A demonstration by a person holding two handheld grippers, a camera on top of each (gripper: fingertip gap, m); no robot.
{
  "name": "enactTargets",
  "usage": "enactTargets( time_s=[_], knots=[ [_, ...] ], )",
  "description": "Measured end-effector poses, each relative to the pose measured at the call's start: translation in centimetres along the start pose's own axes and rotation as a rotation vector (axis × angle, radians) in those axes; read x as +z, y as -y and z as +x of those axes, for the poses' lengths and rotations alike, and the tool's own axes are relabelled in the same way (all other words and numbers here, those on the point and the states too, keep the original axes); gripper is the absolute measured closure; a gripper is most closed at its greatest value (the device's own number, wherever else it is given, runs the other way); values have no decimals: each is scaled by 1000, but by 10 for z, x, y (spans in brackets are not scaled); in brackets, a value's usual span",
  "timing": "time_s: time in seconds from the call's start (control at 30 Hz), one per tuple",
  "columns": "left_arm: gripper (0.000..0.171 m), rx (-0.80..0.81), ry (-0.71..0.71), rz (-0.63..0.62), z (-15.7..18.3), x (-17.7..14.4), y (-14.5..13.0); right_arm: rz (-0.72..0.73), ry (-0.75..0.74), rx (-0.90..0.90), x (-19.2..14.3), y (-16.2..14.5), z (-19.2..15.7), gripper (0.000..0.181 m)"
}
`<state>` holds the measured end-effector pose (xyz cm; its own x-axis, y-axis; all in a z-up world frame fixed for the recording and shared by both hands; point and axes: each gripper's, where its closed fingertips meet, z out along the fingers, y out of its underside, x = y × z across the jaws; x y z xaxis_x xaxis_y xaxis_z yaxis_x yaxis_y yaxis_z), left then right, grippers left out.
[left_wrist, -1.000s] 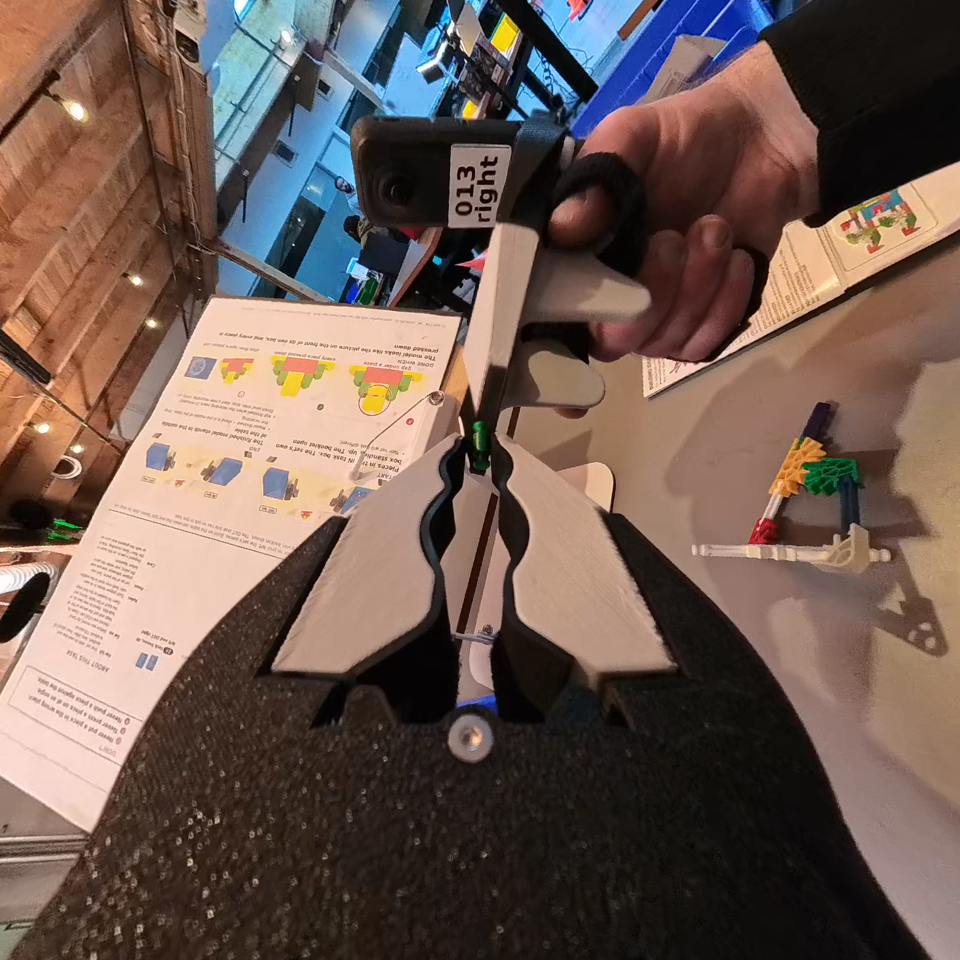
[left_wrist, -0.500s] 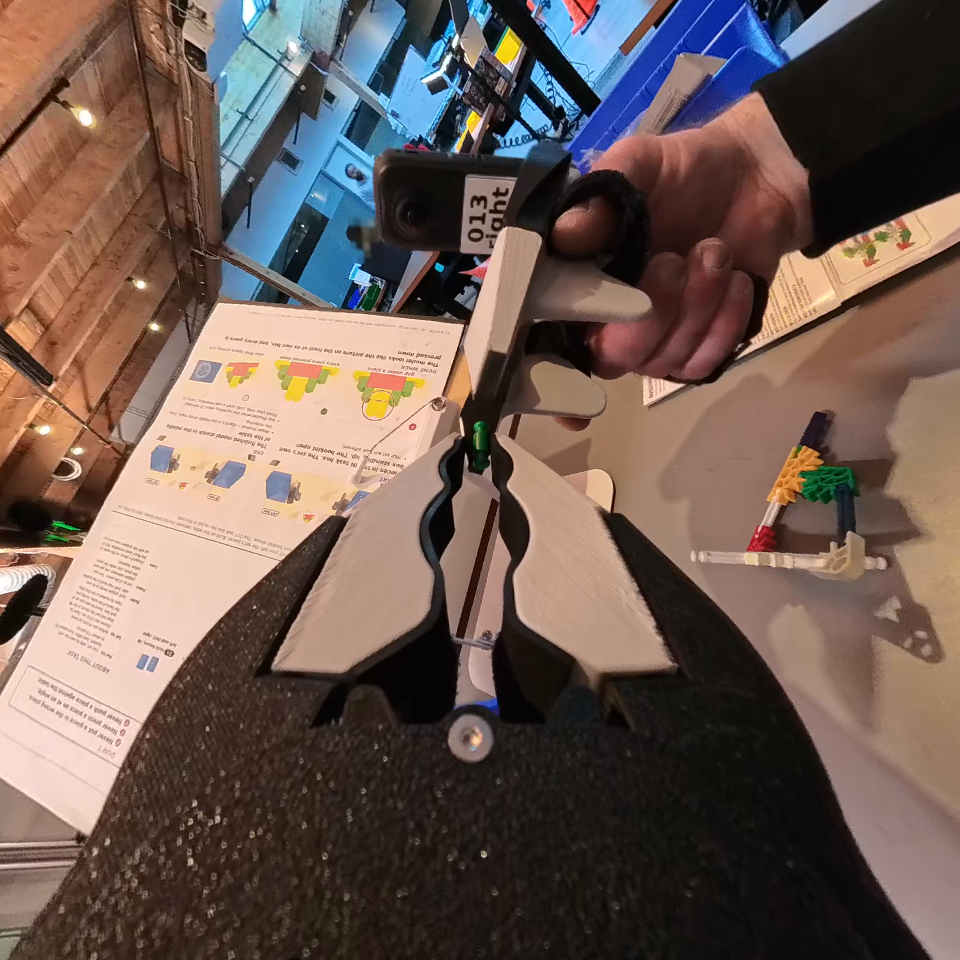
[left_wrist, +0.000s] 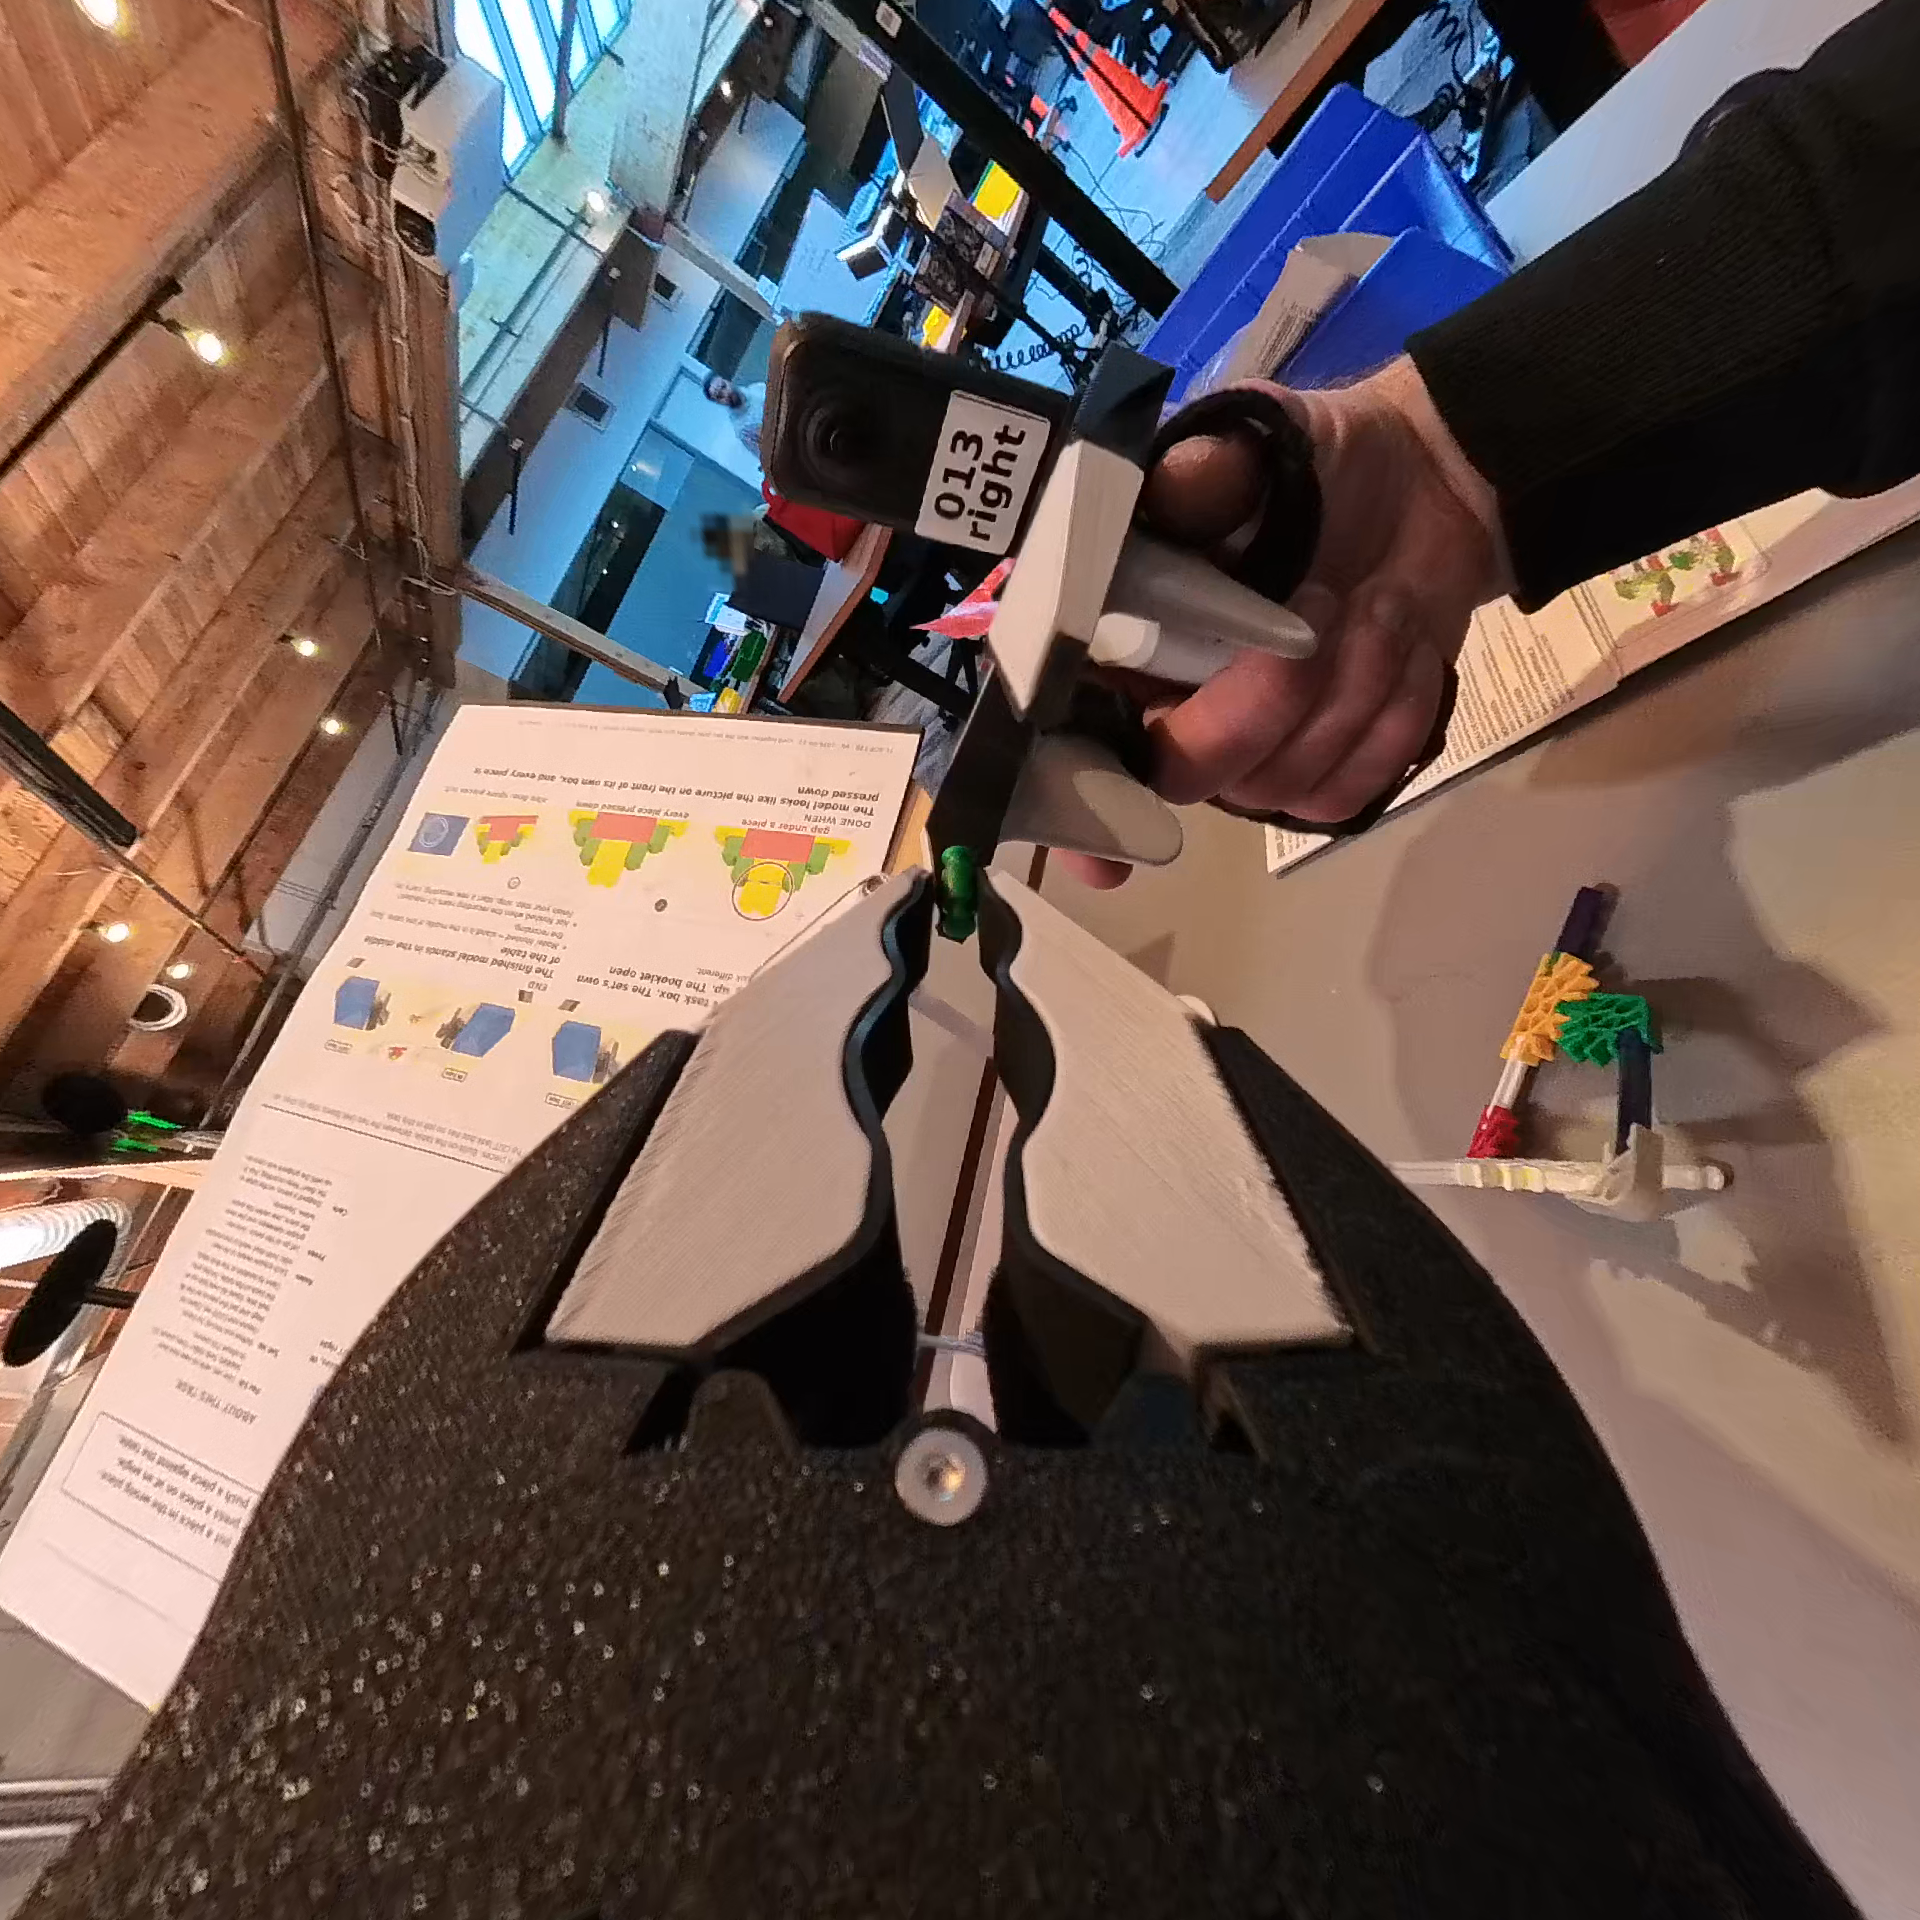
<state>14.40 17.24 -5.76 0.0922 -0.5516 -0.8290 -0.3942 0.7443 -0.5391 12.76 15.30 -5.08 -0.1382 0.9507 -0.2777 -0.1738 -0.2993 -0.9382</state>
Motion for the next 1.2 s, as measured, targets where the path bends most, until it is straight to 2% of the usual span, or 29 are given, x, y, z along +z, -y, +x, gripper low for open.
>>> enactTargets(
  time_s=[0.13,0.2,0.27,0.37,0.47,0.5,0.57,0.67,0.8,0.83,0.9,0.93,1.03,1.13,1.2],
  knots=[
    [168,-59,30,23,-14,-11,-2,14,-64,33,-11,0,15,138],
    [168,-72,76,-56,-30,-22,-23,9,-121,27,-17,2,23,139],
    [168,-148,100,-154,-43,-33,-56,-45,-192,18,-21,-4,32,139],
    [167,-292,163,-400,-56,-52,-134,-203,-340,-17,-27,-22,46,135],
    [125,-442,198,-583,-57,-69,-192,-436,-449,-75,-34,-49,49,127],
    [125,-436,215,-607,-58,-73,-198,-513,-478,-92,-38,-59,50,127],
    [124,-465,182,-554,-55,-68,-187,-658,-497,-105,-45,-82,47,127],
    [125,-430,133,-438,-51,-52,-150,-816,-570,-97,-55,-110,64,128],
    [127,-366,28,-388,-28,-29,-121,-839,-457,11,-36,-146,73,131],
    [129,-357,3,-364,-23,-23,-115,-834,-439,30,-32,-153,77,140],
    [131,-361,-37,-339,-14,-15,-108,-830,-404,86,-28,-166,82,171],
    [131,-358,-55,-330,-9,-11,-105,-810,-392,102,-26,-167,84,173],
    [130,-374,-91,-301,-3,-7,-98,-718,-410,73,-26,-149,90,178],
    [129,-431,-97,-243,-6,-10,-90,-535,-450,8,-29,-101,89,178],
    [128,-517,-116,-185,-9,-11,-82,-415,-537,-59,-38,-66,93,178]
  ],
)
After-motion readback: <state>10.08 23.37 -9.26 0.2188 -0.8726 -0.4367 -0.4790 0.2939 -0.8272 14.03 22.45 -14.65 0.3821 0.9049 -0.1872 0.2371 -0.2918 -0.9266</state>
